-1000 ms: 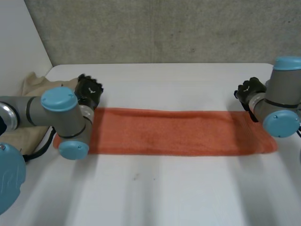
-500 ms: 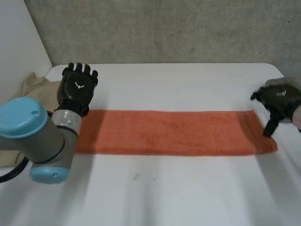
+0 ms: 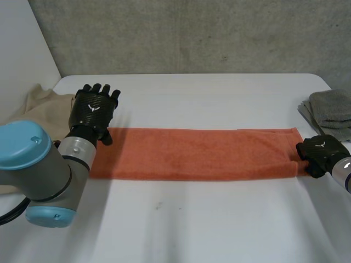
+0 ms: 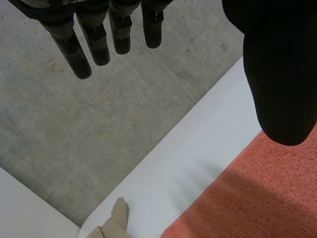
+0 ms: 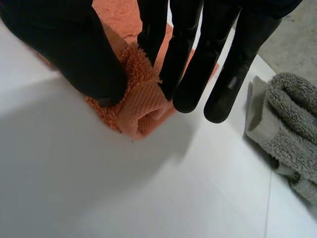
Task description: Fold the laundry.
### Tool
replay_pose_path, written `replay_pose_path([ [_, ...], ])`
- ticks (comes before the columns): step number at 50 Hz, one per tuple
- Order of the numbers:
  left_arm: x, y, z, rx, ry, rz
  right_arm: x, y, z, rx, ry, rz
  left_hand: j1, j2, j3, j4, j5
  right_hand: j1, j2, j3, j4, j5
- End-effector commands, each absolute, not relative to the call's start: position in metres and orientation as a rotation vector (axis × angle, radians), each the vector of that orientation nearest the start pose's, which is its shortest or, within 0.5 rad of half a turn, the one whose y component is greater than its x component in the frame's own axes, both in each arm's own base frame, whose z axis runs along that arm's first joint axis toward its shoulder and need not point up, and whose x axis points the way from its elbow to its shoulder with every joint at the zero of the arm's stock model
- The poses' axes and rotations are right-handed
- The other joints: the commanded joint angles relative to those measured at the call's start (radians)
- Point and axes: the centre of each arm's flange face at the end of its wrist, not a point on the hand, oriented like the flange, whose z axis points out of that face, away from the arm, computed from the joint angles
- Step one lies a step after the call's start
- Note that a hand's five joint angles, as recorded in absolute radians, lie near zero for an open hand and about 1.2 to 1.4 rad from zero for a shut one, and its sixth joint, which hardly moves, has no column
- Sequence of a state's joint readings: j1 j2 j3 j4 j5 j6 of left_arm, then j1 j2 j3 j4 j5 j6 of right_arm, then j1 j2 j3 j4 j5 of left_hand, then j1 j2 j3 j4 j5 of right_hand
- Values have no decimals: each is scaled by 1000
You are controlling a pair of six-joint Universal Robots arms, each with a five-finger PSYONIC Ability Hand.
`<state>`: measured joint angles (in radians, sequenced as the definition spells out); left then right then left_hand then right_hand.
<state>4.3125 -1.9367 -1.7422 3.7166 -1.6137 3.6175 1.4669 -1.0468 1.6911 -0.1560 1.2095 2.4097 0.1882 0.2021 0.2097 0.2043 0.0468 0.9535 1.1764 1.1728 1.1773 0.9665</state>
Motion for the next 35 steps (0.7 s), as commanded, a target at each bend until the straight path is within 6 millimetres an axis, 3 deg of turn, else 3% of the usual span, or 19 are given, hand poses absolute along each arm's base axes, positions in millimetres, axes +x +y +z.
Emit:
replay_pose_path([
  [1, -259, -286, 190, 859, 1942, -2199, 111, -348, 122, -1101, 2585, -1731, -14, -28, -35, -30, -47, 443, 220, 223, 219, 255],
  [5, -258, -286, 191, 859, 1945, -2195, 88, -354, 127, -1039, 2646, -1764, -14, -28, -35, -30, -47, 443, 220, 223, 219, 255],
  [8, -257, -285, 195, 855, 1945, -2196, 56, -361, 139, -1018, 2722, -1832, -14, -28, -35, -30, -47, 443, 220, 223, 219, 255],
  [13, -257, -283, 199, 854, 1947, -2196, 4, -368, 153, -1151, 2872, -1898, -14, -28, -35, -30, -47, 443, 220, 223, 219, 255],
  [17, -256, -281, 201, 856, 1955, -2190, -13, -371, 161, -1290, 2925, -1909, -14, -28, -35, -30, -47, 443, 220, 223, 219, 255],
  [19, -254, -281, 205, 847, 1956, -2194, -7, -373, 168, -1317, 2903, -1935, -14, -28, -35, -30, -47, 443, 220, 223, 219, 255],
  [24, -253, -280, 213, 832, 1939, -2212, 53, -374, 203, -1359, 2632, -2128, -14, -28, -35, -30, -47, 443, 220, 223, 219, 255],
  [25, -252, -281, 214, 829, 1935, -2214, 78, -371, 213, -1359, 2528, -2170, -14, -28, -35, -30, -47, 443, 220, 223, 219, 255],
  [28, -249, -281, 221, 809, 1916, -2231, 120, -363, 227, -1385, 2352, -2220, -14, -28, -35, -30, -47, 443, 220, 223, 219, 255],
  [29, -249, -281, 223, 805, 1912, -2235, 152, -354, 237, -1428, 2213, -2240, -14, -28, -35, -30, -47, 443, 220, 223, 219, 255],
  [31, -246, -281, 227, 795, 1904, -2240, 184, -343, 242, -1480, 2085, -2242, -14, -28, -35, -30, -47, 443, 220, 223, 219, 255],
  [32, -246, -281, 228, 791, 1900, -2242, 218, -327, 248, -1535, 1946, -2239, -14, -28, -35, -30, -47, 443, 220, 223, 219, 255],
  [35, -244, -280, 231, 787, 1899, -2242, 272, -297, 248, -1625, 1734, -2197, -14, -28, -35, -30, -47, 443, 220, 223, 219, 255],
])
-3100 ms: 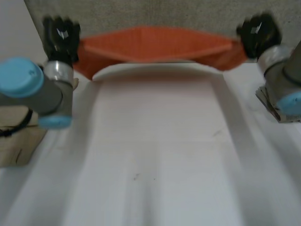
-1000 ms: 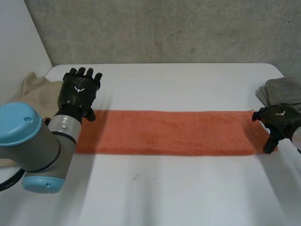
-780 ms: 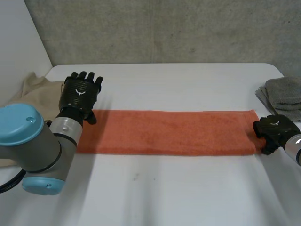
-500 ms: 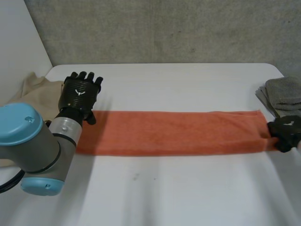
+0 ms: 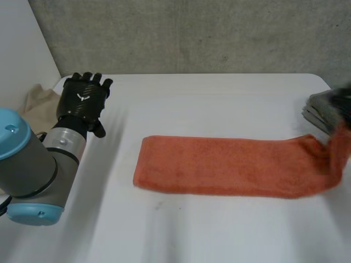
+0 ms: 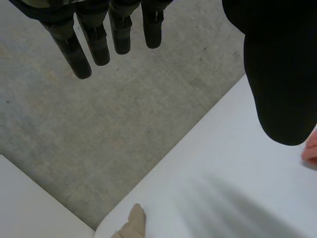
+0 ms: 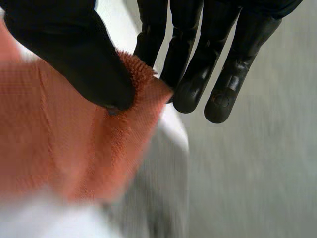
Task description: Fold the laundry.
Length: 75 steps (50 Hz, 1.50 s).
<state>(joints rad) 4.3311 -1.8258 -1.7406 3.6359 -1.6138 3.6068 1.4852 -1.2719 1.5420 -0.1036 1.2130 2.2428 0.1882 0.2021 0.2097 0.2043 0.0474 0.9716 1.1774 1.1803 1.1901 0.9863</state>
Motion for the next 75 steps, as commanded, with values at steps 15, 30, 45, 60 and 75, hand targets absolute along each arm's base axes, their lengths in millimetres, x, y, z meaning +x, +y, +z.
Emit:
replay_pose_path([
  [15, -244, -276, 221, 810, 1932, -2209, 419, -184, 143, -1884, 1334, -1754, -14, -28, -35, -30, -47, 65, -141, -144, -154, -125],
  [30, -295, -253, 225, 975, 1893, -2331, 325, -249, 193, -1313, 1994, -1855, -14, -28, -35, -30, -47, -797, -1003, -1006, -1016, -986],
  [45, -327, -240, 210, 1094, 1912, -2339, 224, -266, 124, -1236, 2377, -1608, -14, -28, -35, -30, -47, 424, 218, 215, 206, 235],
  [60, -298, -252, 235, 981, 1904, -2313, 343, -232, 199, -1579, 1752, -1993, -14, -28, -35, -30, -47, 425, 219, 216, 206, 235],
  [75, -278, -267, 240, 855, 1920, -2267, 412, -159, 171, -1669, 1470, -1727, -14, -28, -35, -30, -47, -797, -1003, -1006, -1016, -986],
])
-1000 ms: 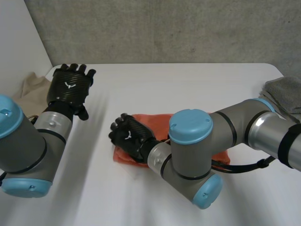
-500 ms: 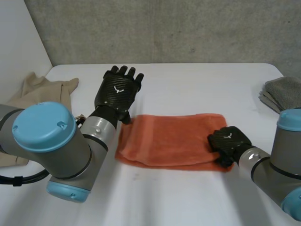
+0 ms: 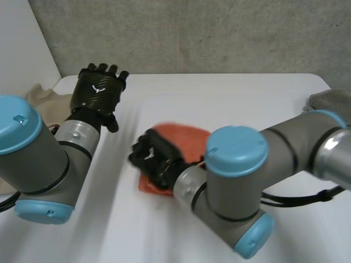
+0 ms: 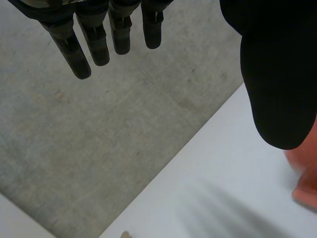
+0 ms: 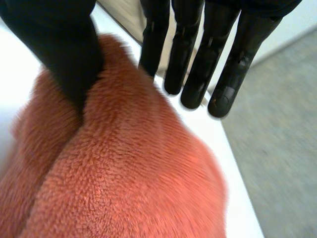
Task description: Fold the laundry.
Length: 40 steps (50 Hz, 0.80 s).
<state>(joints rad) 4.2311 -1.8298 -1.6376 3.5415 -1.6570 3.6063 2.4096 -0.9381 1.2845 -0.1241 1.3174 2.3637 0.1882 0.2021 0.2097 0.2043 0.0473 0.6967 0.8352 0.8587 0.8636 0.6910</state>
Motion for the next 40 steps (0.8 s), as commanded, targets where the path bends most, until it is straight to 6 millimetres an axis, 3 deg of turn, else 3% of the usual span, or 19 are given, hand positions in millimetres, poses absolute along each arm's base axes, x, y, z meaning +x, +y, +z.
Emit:
replay_pose_path([
  [1, -279, -267, 241, 857, 1919, -2274, 409, -164, 172, -1611, 1523, -1722, -14, -28, -35, -30, -47, -522, -661, -684, -689, -691],
  [4, -285, -268, 241, 864, 1919, -2299, 379, -209, 181, -1277, 1833, -1742, -10, -24, -31, -26, -44, -522, -661, -684, -689, -691],
  [5, -289, -267, 240, 869, 1930, -2309, 360, -227, 191, -1093, 1941, -1763, -10, -24, -31, -26, -44, -522, -661, -684, -689, -691],
  [9, -318, -250, 236, 929, 2013, -2400, 325, -248, 211, -808, 2047, -1777, -10, -24, -31, -26, -44, -522, -661, -684, -689, -691],
  [14, -343, -235, 212, 1023, 2197, -2390, 318, -249, 199, -812, 2108, -1662, 5, -9, -17, -11, -29, -522, -661, -684, -689, -691],
  [19, -345, -230, 188, 1085, 2331, -2224, 325, -251, 180, -829, 2140, -1543, 8, -6, -14, -8, -26, -522, -661, -684, -689, -691],
  [26, -338, -220, 172, 1149, 2439, -2014, 330, -253, 170, -807, 2190, -1447, 11, -3, -11, -5, -23, -522, -661, -684, -689, -691],
  [33, -334, -218, 163, 1183, 2452, -1929, 334, -255, 166, -829, 2183, -1446, 19, 6, -2, 3, -14, -522, -661, -684, -689, -691],
  [40, -327, -231, 154, 1230, 2276, -1833, 339, -262, 147, -866, 2215, -1425, 20, 6, -2, 3, -14, -522, -661, -684, -689, -691],
])
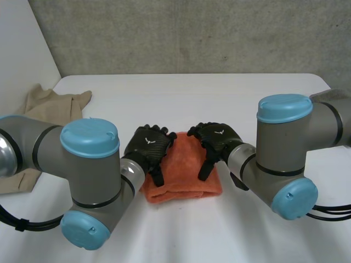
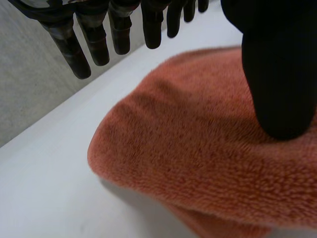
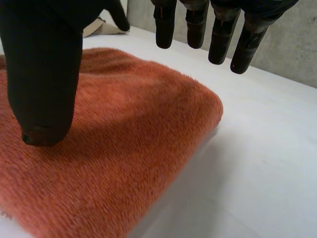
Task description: Fold the laundry.
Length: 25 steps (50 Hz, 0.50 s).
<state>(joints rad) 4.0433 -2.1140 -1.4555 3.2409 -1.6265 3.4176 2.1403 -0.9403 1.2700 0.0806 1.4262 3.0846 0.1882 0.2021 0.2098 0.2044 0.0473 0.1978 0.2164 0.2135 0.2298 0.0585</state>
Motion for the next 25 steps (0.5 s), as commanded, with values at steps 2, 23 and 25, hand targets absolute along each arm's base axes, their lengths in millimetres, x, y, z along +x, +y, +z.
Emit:
replay_pose_path([
  [2, -323, -237, 153, 1247, 2201, -1791, 340, -263, 143, -892, 2218, -1427, 19, 6, -2, 3, -14, -23, -42, -39, -55, -58],
  [23, -340, -237, 205, 1366, 2103, -2051, 326, -257, 190, -1005, 2149, -1704, 8, -6, -14, -8, -26, -23, -42, -39, -55, -58],
  [25, -340, -240, 230, 1298, 2104, -2153, 324, -249, 197, -992, 2100, -1762, 8, -6, -14, -8, -26, -23, -42, -39, -55, -58],
])
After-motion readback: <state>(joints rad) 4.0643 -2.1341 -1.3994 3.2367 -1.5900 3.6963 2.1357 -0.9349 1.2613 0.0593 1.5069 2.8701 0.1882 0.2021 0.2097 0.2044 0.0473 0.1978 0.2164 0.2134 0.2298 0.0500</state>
